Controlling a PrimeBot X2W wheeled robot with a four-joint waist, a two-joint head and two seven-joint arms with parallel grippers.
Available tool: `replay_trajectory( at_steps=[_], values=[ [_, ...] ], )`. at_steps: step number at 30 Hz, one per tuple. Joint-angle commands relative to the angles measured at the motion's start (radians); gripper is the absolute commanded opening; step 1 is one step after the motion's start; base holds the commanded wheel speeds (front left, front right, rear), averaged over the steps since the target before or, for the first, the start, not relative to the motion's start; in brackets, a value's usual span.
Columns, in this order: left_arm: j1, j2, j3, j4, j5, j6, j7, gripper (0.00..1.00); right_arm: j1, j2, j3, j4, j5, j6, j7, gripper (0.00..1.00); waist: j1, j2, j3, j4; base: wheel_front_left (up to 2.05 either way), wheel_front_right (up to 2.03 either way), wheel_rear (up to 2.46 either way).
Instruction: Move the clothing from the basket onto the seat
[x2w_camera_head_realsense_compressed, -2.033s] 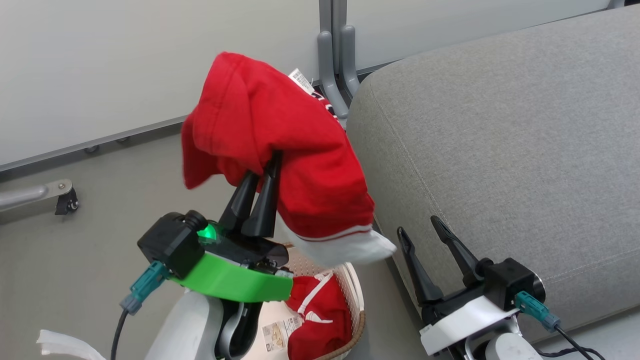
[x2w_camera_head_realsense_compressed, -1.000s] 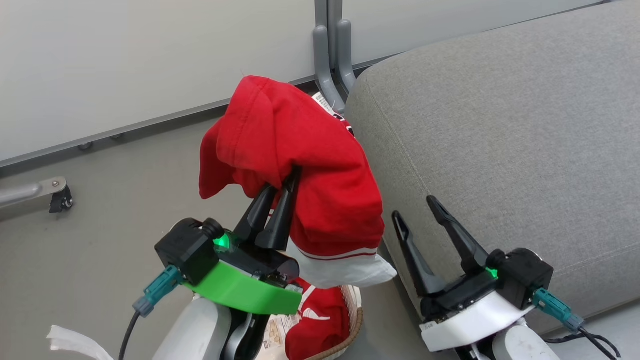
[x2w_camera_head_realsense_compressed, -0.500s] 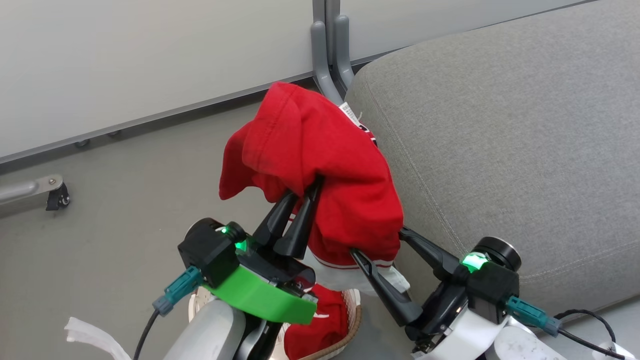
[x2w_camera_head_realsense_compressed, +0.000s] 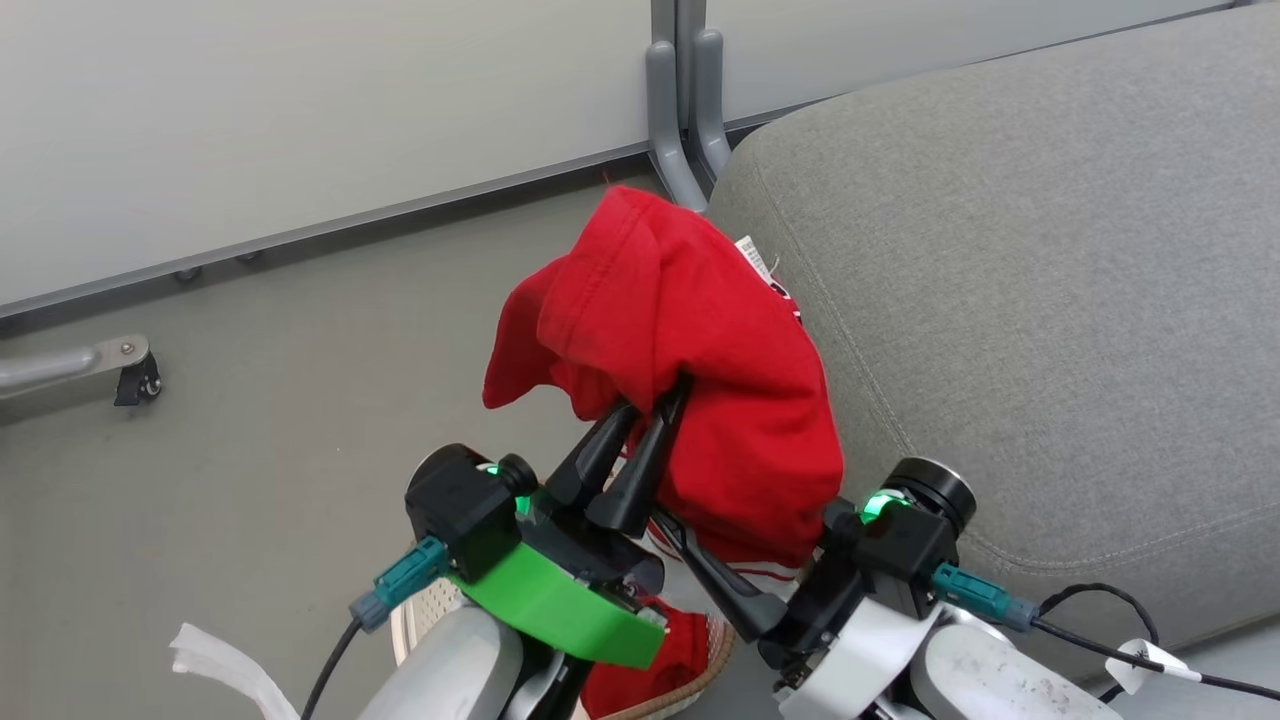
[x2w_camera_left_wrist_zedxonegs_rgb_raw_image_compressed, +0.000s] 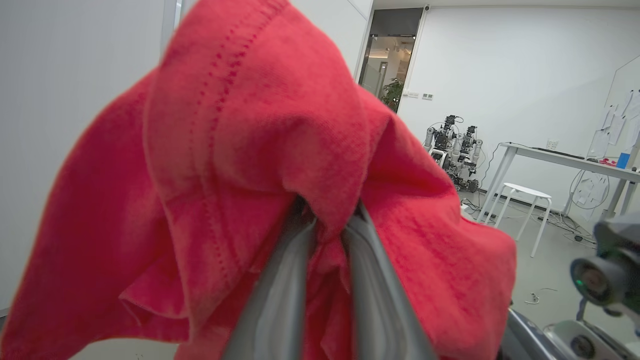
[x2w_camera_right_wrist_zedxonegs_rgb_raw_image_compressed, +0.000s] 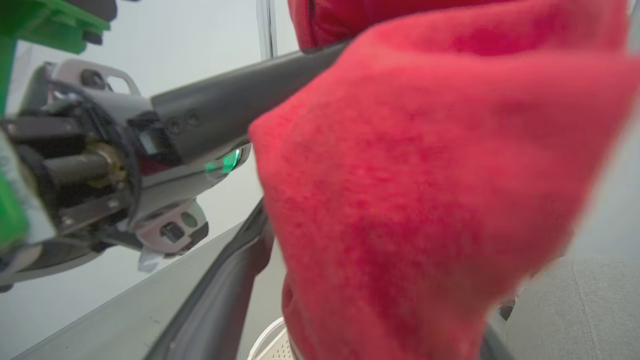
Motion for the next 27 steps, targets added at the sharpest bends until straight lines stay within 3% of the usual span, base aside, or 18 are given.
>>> replay_trajectory(
  at_steps=[1, 7, 8, 9, 10, 11, 27],
  values=[
    [-0.014, 0.0, -0.003, -0.001, 0.003, -0.003, 0.0, 0.0, -0.012, 0.009, 0.003, 0.005, 0.01, 0.0, -0.003, 1.0, 0.0, 0.0, -0.003, 0.003, 0.0, 0.0, 0.0],
    [-0.003, 0.001, -0.011, 0.011, -0.007, -0.003, 0.0, 0.0, -0.007, 0.033, -0.009, 0.02, 0.012, 0.0, -0.003, 1.0, 0.0, 0.0, -0.01, 0.006, 0.0, 0.0, 0.0],
    [-0.002, 0.002, -0.012, 0.012, -0.008, -0.003, 0.0, 0.0, -0.004, 0.036, -0.008, 0.021, 0.012, 0.0, -0.003, 0.9, 0.0, 0.0, -0.011, 0.007, 0.0, 0.0, 0.0],
    [-0.002, 0.002, -0.014, 0.013, -0.008, -0.003, 0.0, 0.0, -0.002, 0.037, -0.008, 0.023, 0.015, 0.0, -0.003, 0.77, 0.0, 0.0, -0.012, 0.008, 0.0, 0.0, 0.0],
    [-0.003, 0.003, -0.015, 0.013, -0.01, -0.003, 0.0, 0.0, 0.003, 0.039, -0.008, 0.028, 0.024, 0.0, -0.003, 0.28, 0.0, 0.0, -0.013, 0.008, 0.0, 0.0, 0.0],
    [-0.003, 0.004, -0.015, 0.014, -0.01, -0.003, 0.0, 0.0, 0.006, 0.04, -0.014, 0.031, 0.027, 0.0, -0.003, 0.0, 0.0, 0.0, -0.013, 0.008, 0.0, 0.0, 0.0],
    [0.006, 0.008, -0.012, 0.014, -0.015, -0.003, 0.0, 0.0, 0.011, 0.035, -0.026, 0.029, 0.024, 0.0, -0.003, 0.0, 0.0, 0.0, -0.015, 0.008, 0.0, 0.0, 0.0]
  ],
)
